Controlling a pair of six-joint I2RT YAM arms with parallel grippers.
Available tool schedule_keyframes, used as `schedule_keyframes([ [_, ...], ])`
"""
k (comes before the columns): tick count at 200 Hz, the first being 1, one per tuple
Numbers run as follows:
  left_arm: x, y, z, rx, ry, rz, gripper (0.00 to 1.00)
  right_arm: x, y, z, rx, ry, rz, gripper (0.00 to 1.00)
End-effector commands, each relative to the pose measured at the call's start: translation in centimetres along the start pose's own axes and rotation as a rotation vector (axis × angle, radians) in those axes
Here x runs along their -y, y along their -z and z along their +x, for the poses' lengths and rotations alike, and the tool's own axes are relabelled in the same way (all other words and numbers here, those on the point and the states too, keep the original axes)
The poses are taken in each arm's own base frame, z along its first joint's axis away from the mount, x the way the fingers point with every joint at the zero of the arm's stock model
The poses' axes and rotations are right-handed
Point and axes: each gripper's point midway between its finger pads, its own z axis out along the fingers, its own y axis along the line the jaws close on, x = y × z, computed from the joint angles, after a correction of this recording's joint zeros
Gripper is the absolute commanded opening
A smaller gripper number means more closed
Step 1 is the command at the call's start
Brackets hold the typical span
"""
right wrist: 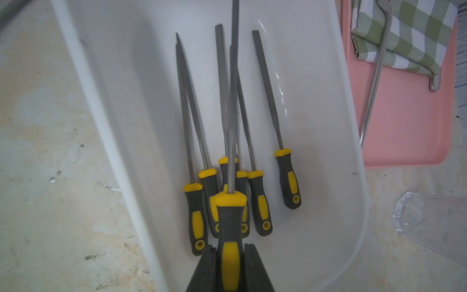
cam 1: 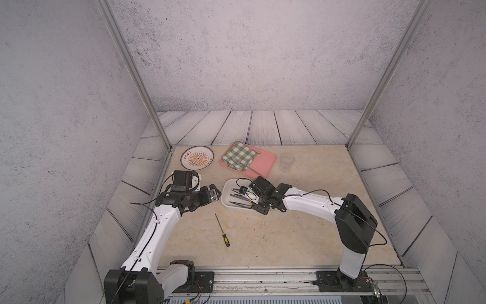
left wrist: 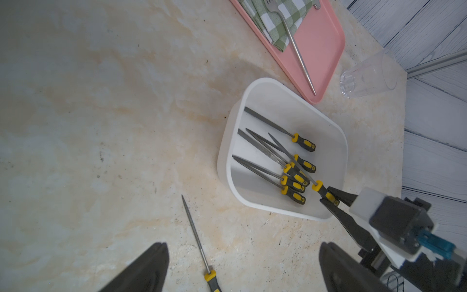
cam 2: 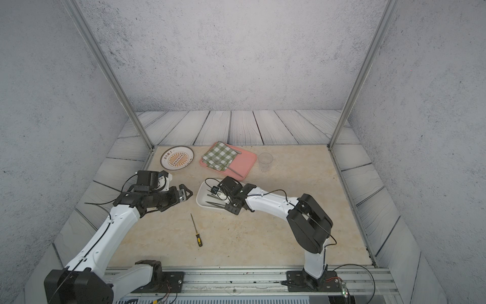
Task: Put the file tool into the storage box
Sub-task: Place the file tool in the storage box.
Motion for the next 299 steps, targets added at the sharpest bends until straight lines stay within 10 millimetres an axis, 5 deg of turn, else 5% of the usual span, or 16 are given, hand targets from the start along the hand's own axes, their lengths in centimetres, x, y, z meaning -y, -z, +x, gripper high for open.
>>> schedule_keyframes([
  [1,0.0,-0.2,0.2,-0.012,0.003,0.008,0.98,1.6,-0.5,-1.4,0.027,0.035,0.028,0.12],
  [75,0.0,-0.2,0.2,-0.011,0.002,0.008,0.98,3.9,-4.6,-1.5,-0.039,0.124,0.090,0.12],
  [177,0.1,-0.3,0.2,-0.015,0.005,0.011,0.98,5.4,-6.4,-0.7,-0.056,0.137,0.123,0.16],
  [215,0.1,-0.3,0.2,-0.016,0.004,0.012,0.98,4.7,-6.1,-0.7,-0.050,0.105,0.080,0.39],
  [299,0.0,-0.2,0.1,-0.010,0.001,0.004,0.98,4.3,-3.3,-1.6,0.016,-0.009,0.038,0.41],
])
